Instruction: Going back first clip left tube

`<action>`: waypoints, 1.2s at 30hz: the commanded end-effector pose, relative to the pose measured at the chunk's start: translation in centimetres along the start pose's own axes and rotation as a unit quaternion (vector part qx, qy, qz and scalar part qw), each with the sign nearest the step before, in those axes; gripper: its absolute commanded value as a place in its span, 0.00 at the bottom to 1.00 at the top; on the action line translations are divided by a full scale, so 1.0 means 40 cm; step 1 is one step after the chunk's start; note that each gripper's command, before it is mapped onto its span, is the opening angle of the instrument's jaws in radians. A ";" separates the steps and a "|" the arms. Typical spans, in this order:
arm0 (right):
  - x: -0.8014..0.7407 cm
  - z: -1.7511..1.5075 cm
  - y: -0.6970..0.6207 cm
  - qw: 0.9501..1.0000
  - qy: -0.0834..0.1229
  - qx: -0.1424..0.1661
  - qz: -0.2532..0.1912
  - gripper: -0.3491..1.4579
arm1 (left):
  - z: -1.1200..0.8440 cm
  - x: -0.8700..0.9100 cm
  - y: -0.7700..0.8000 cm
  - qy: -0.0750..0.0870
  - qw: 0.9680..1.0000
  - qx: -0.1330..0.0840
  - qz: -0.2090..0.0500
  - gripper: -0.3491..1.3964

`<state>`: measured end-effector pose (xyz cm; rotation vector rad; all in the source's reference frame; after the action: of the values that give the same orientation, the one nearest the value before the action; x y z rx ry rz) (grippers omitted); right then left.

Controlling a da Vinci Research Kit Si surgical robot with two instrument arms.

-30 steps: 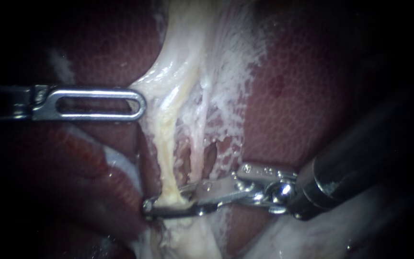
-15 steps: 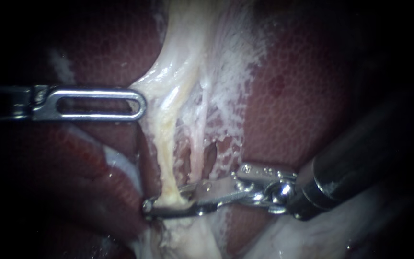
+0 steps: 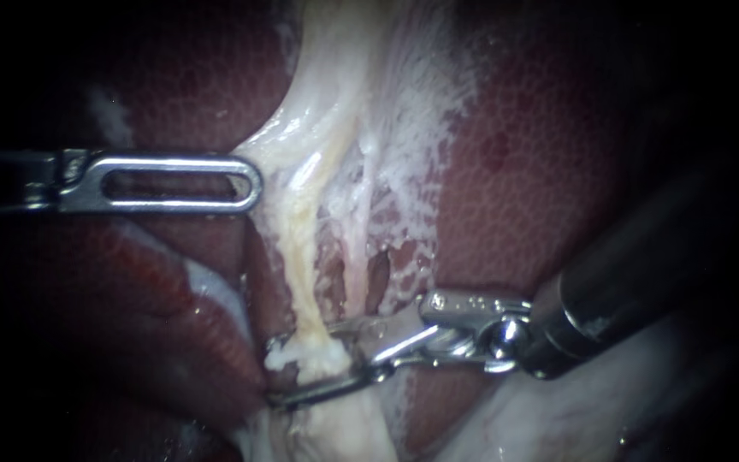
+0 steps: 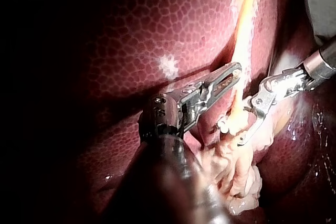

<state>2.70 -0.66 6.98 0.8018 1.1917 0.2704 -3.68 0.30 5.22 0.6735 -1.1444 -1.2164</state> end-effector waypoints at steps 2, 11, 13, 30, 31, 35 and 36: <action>0.0002 -0.0001 0.0001 1.000 0.000 0.000 -0.014 0.48 | 0.0001 0.0001 0.0001 0.000 1.000 0.000 0.000 0.00; 0.0004 -0.0002 0.0008 0.996 0.001 0.003 -0.085 0.49 | 0.0001 0.0002 0.0001 0.000 1.000 0.000 0.000 0.00; 0.0004 -0.0002 0.0009 0.995 0.001 0.004 -0.096 0.49 | 0.0001 0.0002 0.0001 0.000 1.000 0.000 0.000 0.00; 0.0013 -0.0009 0.0008 0.995 0.015 0.004 -0.096 0.50 | 0.0002 0.0002 0.0001 0.000 1.000 0.000 0.000 0.00; 0.0013 -0.0010 0.0007 0.996 0.018 0.002 -0.087 0.51 | 0.0002 0.0002 0.0001 0.000 1.000 0.000 0.000 0.00; 0.0015 -0.0023 0.0004 0.998 0.021 0.000 -0.051 0.51 | 0.0001 0.0002 0.0001 0.000 1.000 0.000 0.000 0.00; 0.0016 -0.0028 0.0004 0.999 0.022 0.001 -0.048 0.51 | 0.0001 0.0002 0.0001 0.000 1.000 0.000 0.000 0.00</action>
<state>2.62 -0.57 6.92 0.7403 1.2699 0.2100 -3.69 0.29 5.22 0.6728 -1.1446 -1.2160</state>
